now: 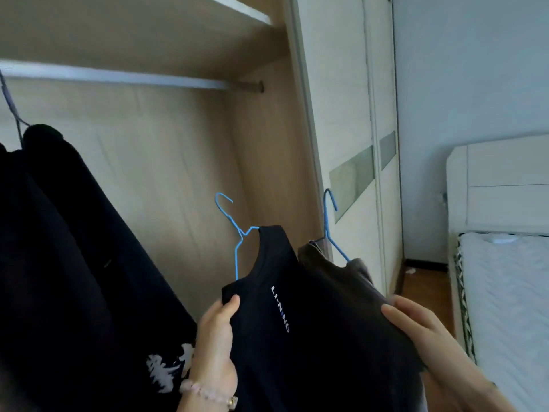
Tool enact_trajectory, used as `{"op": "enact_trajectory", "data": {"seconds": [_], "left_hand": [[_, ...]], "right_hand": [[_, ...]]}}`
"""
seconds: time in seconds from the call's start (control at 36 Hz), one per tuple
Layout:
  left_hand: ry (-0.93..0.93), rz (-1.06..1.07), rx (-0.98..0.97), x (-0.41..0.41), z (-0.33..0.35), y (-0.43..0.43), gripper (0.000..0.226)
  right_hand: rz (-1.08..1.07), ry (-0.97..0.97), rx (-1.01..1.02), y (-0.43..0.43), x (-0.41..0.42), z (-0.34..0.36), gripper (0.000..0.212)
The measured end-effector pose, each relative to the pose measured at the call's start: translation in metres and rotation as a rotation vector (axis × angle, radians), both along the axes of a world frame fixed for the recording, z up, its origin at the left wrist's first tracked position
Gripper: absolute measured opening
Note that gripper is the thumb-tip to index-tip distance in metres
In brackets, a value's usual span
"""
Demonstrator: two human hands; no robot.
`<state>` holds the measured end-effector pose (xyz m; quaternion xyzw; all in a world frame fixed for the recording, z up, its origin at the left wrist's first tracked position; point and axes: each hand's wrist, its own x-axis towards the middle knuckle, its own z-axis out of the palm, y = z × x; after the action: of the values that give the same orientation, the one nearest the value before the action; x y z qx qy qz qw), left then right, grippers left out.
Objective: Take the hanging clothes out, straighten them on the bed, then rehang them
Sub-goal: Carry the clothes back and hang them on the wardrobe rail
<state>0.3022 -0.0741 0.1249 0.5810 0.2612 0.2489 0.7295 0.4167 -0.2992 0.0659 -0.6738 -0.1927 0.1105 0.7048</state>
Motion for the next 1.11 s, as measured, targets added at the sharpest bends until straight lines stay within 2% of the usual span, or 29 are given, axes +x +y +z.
{"op": "enact_trajectory", "data": {"seconds": [0.06,0.08,0.14,0.17,0.39,0.53,0.72,0.83,0.89,1.03,1.11], "left_hand": [[-0.057,0.007,0.006,0.03,0.01,0.01,0.02],[-0.085,0.018,0.002,0.046,0.014,0.016,0.019],[-0.125,0.037,0.015,0.076,0.022,0.028,0.019],[-0.149,0.057,0.027,0.09,0.027,0.034,0.019],[-0.221,0.197,0.107,0.18,0.053,0.108,0.021],[-0.225,0.288,0.167,0.212,0.071,0.157,0.018],[-0.238,0.482,0.215,0.23,0.113,0.21,0.018],[-0.236,0.604,0.256,0.223,0.155,0.236,0.018],[-0.209,0.682,0.259,0.217,0.179,0.247,0.016],[-0.148,0.861,0.309,0.197,0.238,0.267,0.031],[-0.108,0.936,0.396,0.184,0.269,0.264,0.036]], "right_hand": [[0.014,-0.034,0.023,0.011,0.022,0.013,0.072],[0.025,-0.054,0.018,0.017,0.034,0.02,0.071],[0.046,-0.081,-0.001,0.032,0.056,0.036,0.036],[0.056,-0.103,-0.002,0.04,0.071,0.039,0.027],[0.113,-0.223,-0.063,0.134,0.177,0.068,0.03],[0.268,-0.299,-0.087,0.206,0.226,0.101,0.035],[0.482,-0.32,0.052,0.285,0.264,0.147,0.021],[0.617,-0.327,0.07,0.332,0.28,0.186,0.032],[0.669,-0.328,0.079,0.353,0.282,0.21,0.029],[0.8,-0.288,0.128,0.394,0.276,0.279,0.019],[0.843,-0.296,0.157,0.407,0.267,0.32,0.024]]}}
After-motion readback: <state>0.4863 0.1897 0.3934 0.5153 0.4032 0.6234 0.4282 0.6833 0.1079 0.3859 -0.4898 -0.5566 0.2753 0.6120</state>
